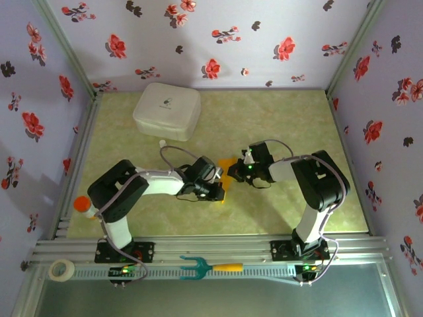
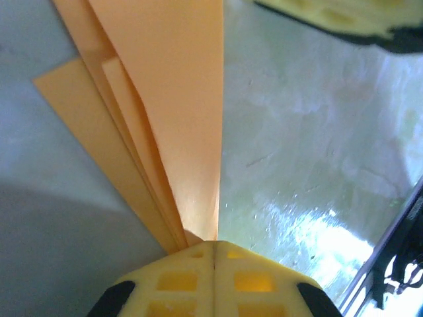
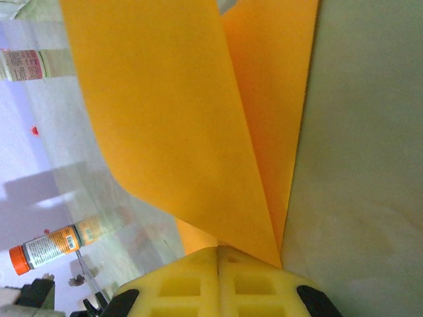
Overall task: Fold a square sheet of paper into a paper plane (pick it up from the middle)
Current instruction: Fold the wing for the fifth time at the center of the table.
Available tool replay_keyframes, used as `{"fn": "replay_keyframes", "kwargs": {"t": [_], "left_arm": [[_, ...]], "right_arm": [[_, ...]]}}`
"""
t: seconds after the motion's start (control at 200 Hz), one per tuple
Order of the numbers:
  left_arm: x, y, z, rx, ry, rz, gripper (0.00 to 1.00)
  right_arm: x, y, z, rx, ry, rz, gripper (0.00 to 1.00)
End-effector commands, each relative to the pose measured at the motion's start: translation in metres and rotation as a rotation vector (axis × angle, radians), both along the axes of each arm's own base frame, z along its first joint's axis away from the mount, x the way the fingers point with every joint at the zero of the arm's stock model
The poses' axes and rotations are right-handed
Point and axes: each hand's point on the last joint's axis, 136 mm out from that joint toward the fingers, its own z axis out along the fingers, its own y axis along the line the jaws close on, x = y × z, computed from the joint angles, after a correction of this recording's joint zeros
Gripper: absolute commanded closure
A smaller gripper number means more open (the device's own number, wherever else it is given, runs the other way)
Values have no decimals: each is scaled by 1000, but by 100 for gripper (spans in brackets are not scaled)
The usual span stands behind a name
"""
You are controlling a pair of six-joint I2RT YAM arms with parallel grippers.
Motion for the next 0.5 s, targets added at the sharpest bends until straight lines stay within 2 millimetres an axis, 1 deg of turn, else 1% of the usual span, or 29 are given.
{"fn": "replay_keyframes", "kwargs": {"t": [0.0, 0.16, 0.25, 0.35, 0.445, 0.495], "left_arm": [[-41, 40, -28, 196, 88, -77, 96], [-44, 40, -23, 201, 65, -98, 96], [-39, 36, -13, 178, 32, -90, 96], [-27, 29, 9, 137, -36, -66, 96], [-10, 18, 36, 43, -100, -16, 96], [-2, 13, 46, -4, -112, 4, 96]], "right_arm": [[-28, -30, -49, -186, 136, -45, 100], [-28, -30, -49, -189, 137, -46, 100], [-28, -30, -50, -188, 138, -46, 100], [-28, -30, -49, -184, 138, -47, 100], [-27, -30, -48, -183, 135, -48, 100], [-27, -29, -48, -184, 136, -47, 100]]}}
